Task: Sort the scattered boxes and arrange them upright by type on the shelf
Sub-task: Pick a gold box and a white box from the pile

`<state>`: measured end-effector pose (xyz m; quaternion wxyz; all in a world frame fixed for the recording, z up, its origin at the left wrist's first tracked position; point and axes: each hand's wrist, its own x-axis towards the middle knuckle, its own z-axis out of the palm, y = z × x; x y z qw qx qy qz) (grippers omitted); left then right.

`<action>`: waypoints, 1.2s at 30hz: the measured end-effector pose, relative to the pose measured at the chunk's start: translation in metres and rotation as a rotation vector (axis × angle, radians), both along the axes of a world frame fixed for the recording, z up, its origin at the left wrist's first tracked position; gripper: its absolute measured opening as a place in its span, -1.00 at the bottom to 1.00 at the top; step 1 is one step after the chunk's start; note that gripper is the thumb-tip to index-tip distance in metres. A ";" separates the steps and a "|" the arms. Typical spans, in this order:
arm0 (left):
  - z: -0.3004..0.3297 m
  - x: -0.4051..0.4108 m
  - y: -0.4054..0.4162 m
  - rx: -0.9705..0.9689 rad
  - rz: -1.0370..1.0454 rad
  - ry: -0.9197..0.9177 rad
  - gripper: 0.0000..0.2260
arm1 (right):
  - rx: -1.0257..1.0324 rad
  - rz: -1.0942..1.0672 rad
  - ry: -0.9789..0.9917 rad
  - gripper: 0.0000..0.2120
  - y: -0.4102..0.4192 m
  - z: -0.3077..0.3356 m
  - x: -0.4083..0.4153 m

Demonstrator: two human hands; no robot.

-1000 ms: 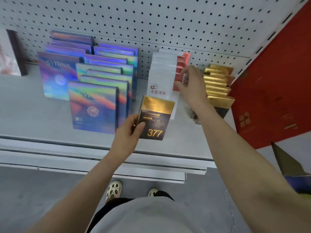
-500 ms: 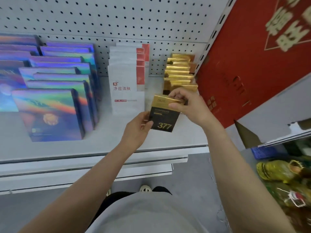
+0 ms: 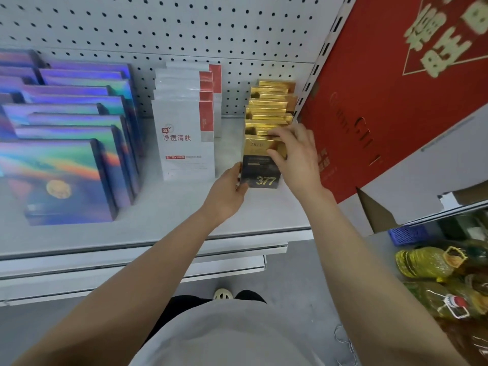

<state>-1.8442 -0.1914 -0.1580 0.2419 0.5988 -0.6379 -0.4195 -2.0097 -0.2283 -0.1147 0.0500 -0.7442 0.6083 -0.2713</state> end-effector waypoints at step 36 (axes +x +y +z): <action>0.005 0.431 0.365 -0.237 1.245 -0.088 -0.82 | 0.223 0.897 -0.108 -0.69 0.200 -0.043 0.463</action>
